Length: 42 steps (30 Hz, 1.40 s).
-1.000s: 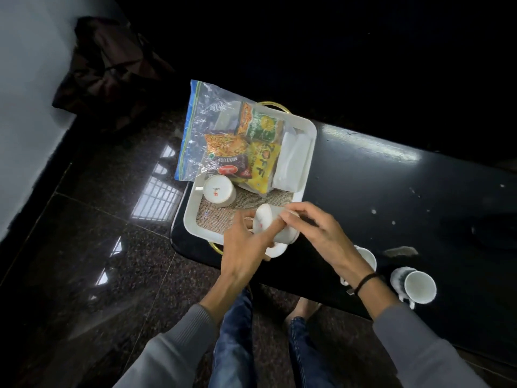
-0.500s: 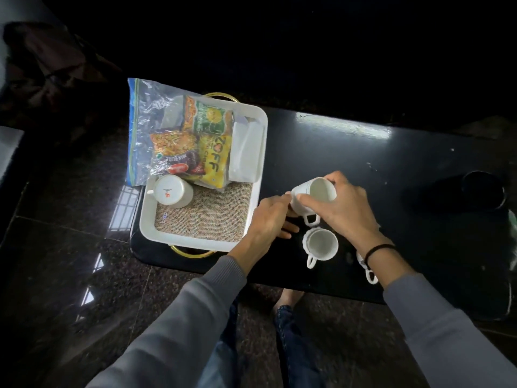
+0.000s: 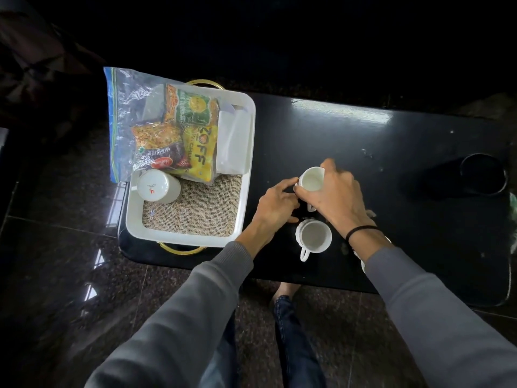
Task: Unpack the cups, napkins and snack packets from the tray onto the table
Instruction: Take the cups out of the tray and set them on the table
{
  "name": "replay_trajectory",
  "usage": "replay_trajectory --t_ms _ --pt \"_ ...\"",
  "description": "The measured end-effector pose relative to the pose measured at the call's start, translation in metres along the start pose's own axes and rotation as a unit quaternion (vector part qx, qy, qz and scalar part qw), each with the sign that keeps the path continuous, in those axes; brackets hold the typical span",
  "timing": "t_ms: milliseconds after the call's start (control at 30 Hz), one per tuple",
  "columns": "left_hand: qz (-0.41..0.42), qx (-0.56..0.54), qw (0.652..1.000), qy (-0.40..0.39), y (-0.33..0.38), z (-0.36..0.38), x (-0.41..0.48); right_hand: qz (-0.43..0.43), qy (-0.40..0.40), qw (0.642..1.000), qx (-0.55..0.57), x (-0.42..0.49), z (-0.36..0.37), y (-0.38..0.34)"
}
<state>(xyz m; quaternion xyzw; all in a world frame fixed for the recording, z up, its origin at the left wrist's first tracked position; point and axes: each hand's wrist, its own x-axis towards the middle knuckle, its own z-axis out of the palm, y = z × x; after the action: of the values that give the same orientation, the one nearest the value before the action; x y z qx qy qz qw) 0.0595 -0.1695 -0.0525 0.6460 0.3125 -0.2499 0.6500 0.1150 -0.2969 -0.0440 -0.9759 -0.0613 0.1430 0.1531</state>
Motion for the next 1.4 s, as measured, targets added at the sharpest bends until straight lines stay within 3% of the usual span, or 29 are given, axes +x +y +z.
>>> replay_trajectory --t_ms 433,667,900,1033,1167,1400 --pt "0.012 0.018 1.0 -0.011 -0.004 0.004 0.008 0.001 -0.007 1.0 -0.016 0.002 0.007 0.01" --pt "0.018 0.016 1.0 0.003 -0.002 -0.001 0.003 -0.018 0.02 0.993 -0.115 -0.004 -0.008 0.004" --pt "0.047 0.039 0.997 0.036 0.003 -0.034 -0.017 -0.055 0.034 0.988 -0.143 -0.014 -0.022 -0.033" --pt "0.053 0.047 0.994 0.086 0.006 -0.072 -0.031 -0.102 0.018 0.985 -0.137 -0.019 -0.01 -0.077" --pt "0.061 0.08 0.98 0.169 0.002 -0.119 -0.045 -0.143 -0.017 0.988 -0.057 -0.022 0.01 -0.126" --pt "0.004 0.105 0.918 0.383 -0.021 -0.195 -0.061 -0.133 -0.196 0.965 0.113 -0.021 0.063 -0.207"
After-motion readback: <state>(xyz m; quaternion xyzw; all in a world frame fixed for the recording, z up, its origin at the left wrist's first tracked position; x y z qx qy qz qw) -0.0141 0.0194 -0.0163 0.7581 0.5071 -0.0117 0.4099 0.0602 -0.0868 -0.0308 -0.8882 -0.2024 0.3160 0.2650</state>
